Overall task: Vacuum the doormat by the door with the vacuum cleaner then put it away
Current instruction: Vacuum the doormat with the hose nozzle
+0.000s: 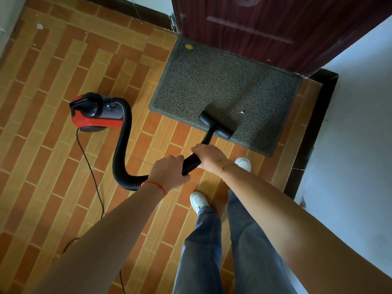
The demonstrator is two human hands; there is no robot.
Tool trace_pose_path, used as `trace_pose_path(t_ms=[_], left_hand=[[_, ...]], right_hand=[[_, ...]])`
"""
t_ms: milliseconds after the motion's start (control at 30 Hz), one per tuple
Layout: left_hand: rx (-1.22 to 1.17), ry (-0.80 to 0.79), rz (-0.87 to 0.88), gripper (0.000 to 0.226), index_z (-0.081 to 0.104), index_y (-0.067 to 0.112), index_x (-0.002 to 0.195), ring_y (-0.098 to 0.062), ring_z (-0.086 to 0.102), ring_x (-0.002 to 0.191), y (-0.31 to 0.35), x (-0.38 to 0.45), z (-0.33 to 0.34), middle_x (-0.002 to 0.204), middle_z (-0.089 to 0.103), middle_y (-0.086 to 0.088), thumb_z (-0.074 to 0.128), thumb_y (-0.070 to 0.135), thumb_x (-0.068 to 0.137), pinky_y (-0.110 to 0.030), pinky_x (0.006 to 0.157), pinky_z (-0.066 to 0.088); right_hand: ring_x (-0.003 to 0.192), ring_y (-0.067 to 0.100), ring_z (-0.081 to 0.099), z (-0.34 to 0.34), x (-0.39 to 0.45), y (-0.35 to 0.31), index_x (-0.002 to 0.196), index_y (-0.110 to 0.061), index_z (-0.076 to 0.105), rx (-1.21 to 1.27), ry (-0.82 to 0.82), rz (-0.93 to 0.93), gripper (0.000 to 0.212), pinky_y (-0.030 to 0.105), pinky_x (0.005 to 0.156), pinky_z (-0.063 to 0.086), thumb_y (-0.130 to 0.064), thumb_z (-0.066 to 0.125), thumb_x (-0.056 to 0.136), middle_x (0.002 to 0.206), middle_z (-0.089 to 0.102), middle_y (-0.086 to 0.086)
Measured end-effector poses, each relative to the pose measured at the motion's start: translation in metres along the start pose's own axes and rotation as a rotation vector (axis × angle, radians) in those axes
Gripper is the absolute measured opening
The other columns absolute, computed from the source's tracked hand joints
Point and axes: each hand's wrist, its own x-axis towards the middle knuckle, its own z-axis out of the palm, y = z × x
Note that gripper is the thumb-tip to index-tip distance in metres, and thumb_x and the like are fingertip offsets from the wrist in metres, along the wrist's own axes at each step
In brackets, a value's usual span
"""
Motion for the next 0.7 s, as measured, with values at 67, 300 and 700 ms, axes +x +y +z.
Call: trace_pose_path(t_ms=[67, 300, 700], left_hand=[[0.001, 0.007, 0.004, 0.029, 0.053, 0.017, 0.107, -0.015, 0.052, 0.06, 0.0, 0.001, 0.0, 0.068, 0.046, 0.004, 0.054, 0.037, 0.087, -0.026, 0.053, 0.045], [0.014, 0.024, 0.02, 0.029, 0.054, 0.017, 0.105, -0.017, 0.052, 0.061, 0.012, 0.021, -0.009, 0.069, 0.047, 0.004, 0.056, 0.038, 0.085, -0.027, 0.051, 0.043], [-0.037, 0.05, 0.035, 0.03, 0.055, 0.016, 0.105, -0.019, 0.05, 0.061, 0.074, 0.105, -0.056, 0.067, 0.041, 0.005, 0.056, 0.038, 0.085, -0.029, 0.053, 0.041]], right_hand=[[0.086, 0.026, 0.065, 0.0, 0.0, 0.0, 0.096, -0.011, 0.055, -0.007, 0.014, 0.012, 0.01, 0.029, 0.062, 0.04, -0.02, 0.054, 0.092, 0.101, 0.062, 0.006], [0.088, 0.025, 0.064, -0.008, 0.005, 0.021, 0.098, -0.011, 0.055, -0.003, 0.04, 0.024, 0.009, 0.028, 0.063, 0.04, -0.017, 0.054, 0.092, 0.103, 0.061, 0.006], [0.09, 0.027, 0.065, -0.074, 0.025, 0.115, 0.097, -0.012, 0.053, -0.012, 0.025, 0.075, 0.007, 0.034, 0.067, 0.048, -0.015, 0.054, 0.091, 0.108, 0.06, 0.005]])
